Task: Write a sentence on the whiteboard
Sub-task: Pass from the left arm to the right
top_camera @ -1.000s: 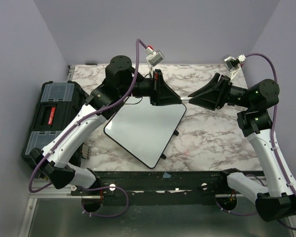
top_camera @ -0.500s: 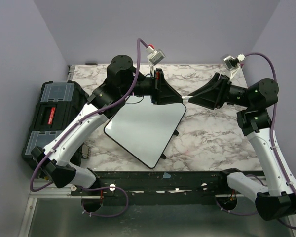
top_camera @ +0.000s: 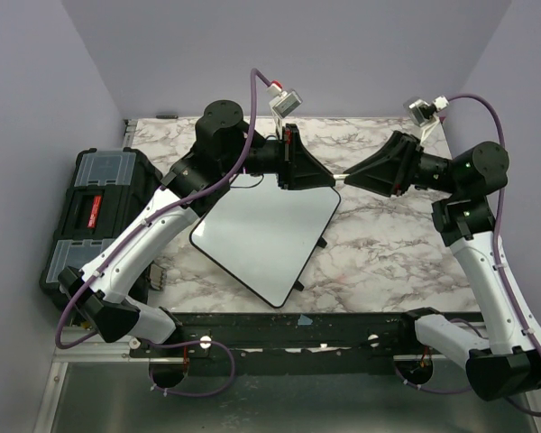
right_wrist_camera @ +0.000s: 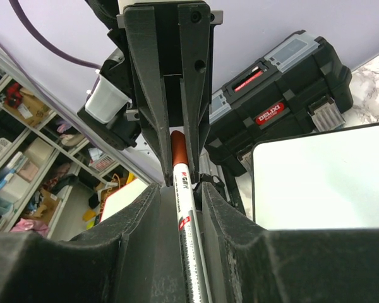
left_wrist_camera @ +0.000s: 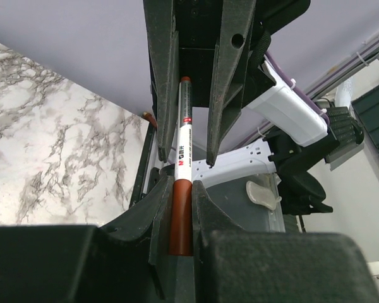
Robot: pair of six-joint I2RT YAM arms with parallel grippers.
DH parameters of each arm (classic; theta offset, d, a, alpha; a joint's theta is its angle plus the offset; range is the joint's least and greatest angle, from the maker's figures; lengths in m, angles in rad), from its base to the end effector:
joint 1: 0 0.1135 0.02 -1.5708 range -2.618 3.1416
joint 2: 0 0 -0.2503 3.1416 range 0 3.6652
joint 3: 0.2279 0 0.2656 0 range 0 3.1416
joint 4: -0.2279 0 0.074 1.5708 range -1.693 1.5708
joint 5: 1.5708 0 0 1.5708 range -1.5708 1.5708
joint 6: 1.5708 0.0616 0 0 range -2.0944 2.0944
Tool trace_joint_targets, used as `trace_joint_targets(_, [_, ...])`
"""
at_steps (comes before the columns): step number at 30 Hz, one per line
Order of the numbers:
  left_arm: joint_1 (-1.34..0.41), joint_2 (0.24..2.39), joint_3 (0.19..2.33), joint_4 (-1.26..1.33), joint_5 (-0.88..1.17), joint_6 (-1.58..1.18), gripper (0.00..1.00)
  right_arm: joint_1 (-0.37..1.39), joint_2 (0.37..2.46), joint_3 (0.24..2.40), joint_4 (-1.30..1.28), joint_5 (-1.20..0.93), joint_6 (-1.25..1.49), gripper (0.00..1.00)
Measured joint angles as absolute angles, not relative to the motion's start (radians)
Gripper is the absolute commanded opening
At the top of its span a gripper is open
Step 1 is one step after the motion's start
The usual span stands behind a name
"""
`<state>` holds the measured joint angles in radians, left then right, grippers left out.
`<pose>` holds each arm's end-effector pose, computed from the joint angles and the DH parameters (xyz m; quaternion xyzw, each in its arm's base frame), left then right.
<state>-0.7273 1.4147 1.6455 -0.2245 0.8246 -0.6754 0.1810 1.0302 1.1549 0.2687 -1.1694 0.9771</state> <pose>0.2202 -0.2565 0.4791 0.3009 0.6382 -0.6351 0.3142 0.2170 0.0974 0.4574 -0.2437 0.6048 0.6360 0.4127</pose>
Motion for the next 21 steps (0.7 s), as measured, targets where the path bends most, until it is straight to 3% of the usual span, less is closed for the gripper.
trace_joint_targets(18, [-0.728,1.420,1.645,-0.208,0.825,-0.683,0.00,0.179,1.036,1.159,0.268,-1.170,0.978,0.27])
trace_joint_targets(21, [-0.728,1.420,1.645,-0.207,0.825,-0.683,0.00,0.179,1.036,1.159,0.268,-1.170,0.979,0.22])
